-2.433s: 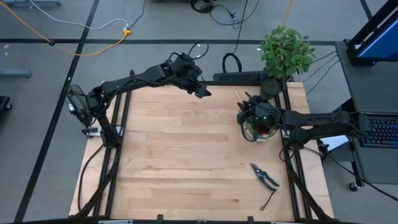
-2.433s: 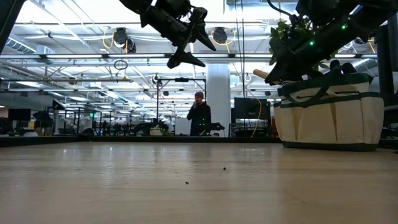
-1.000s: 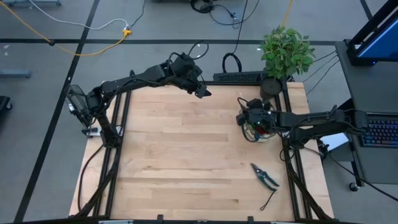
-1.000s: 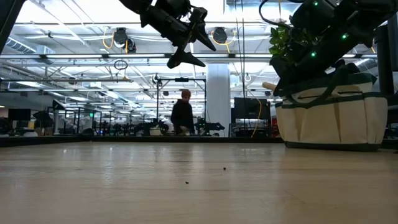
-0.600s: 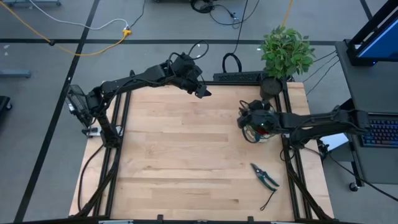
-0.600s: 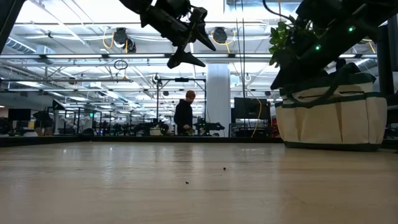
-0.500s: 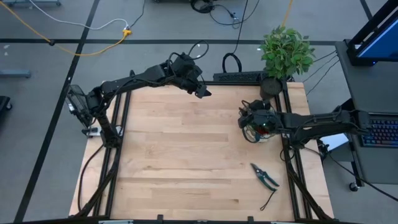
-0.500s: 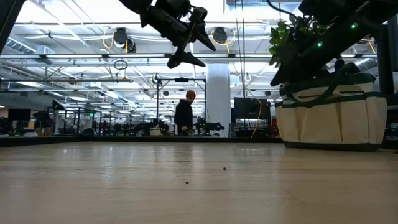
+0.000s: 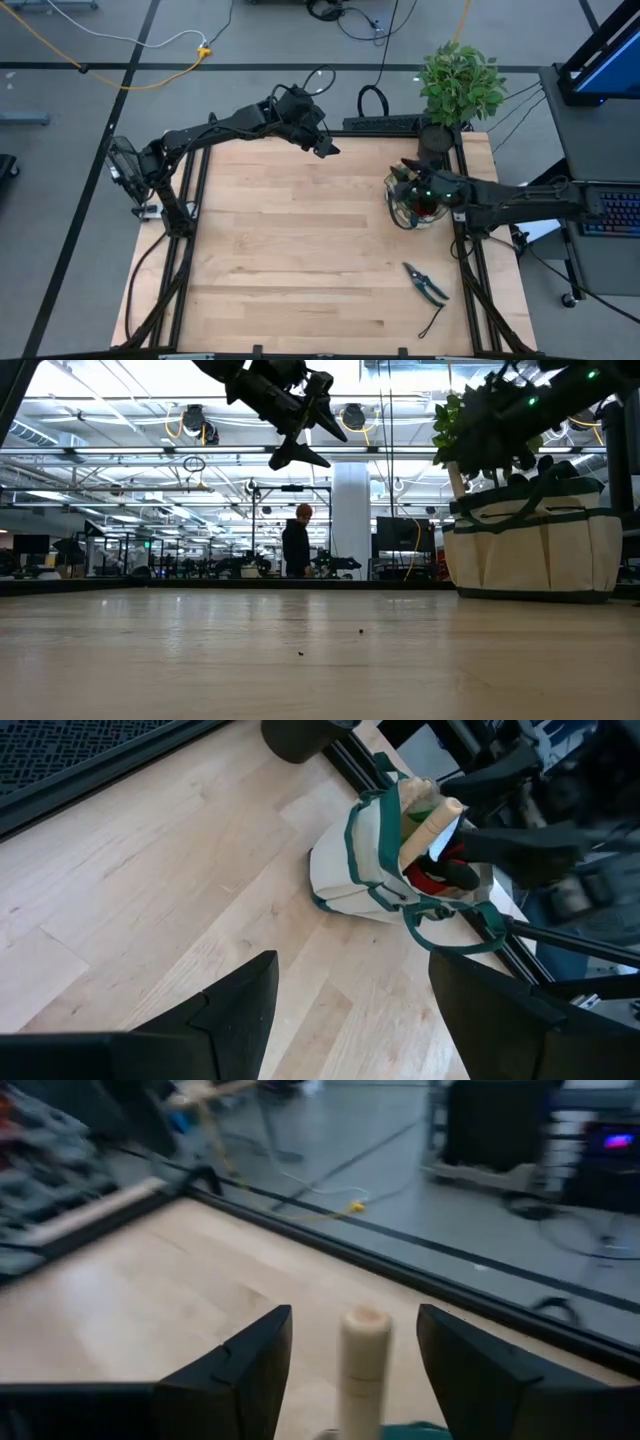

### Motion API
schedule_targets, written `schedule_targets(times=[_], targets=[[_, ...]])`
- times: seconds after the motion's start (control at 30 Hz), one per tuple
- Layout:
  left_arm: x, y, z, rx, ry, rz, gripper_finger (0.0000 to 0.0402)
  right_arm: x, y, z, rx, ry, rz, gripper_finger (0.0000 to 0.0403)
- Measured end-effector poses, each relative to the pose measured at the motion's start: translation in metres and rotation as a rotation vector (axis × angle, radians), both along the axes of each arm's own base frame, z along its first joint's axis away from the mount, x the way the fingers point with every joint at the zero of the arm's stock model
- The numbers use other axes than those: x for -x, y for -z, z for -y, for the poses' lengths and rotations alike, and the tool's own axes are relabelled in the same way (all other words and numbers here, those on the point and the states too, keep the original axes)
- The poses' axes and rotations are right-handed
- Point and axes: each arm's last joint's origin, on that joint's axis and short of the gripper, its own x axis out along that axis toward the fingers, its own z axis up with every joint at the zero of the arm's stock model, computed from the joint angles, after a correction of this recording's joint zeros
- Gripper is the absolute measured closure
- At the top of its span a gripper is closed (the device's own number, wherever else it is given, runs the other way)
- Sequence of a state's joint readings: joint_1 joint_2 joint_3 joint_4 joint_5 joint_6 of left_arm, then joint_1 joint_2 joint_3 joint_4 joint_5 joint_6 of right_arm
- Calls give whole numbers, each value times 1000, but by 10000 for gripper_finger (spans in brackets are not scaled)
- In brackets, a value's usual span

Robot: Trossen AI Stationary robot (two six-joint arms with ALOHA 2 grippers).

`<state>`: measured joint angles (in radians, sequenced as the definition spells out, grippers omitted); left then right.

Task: Pick & Place Garden tools in Gardening bag
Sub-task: Put the green shear scissors into the gardening bag

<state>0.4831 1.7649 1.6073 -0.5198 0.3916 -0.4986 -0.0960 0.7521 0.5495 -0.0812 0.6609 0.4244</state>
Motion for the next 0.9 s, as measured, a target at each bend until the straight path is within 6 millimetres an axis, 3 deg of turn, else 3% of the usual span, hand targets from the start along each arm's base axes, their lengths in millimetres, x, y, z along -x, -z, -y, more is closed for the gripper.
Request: schedule_targets(times=[0.13, 0.5, 0.7, 0.9], targets=[[0, 0, 0, -9, 7, -1, 137, 12, -13, -5, -22, -168, 87, 203], [1, 1, 0, -55, 43, -9, 137, 28, -28, -32, -187, -931, 216, 223], [3, 5, 2, -42, 31, -62, 137, 24, -22, -48, -252, -1087, 162, 240], [7, 9, 4, -19, 18, -123, 137, 25, -6, -69, -350, -1202, -6, 257]])
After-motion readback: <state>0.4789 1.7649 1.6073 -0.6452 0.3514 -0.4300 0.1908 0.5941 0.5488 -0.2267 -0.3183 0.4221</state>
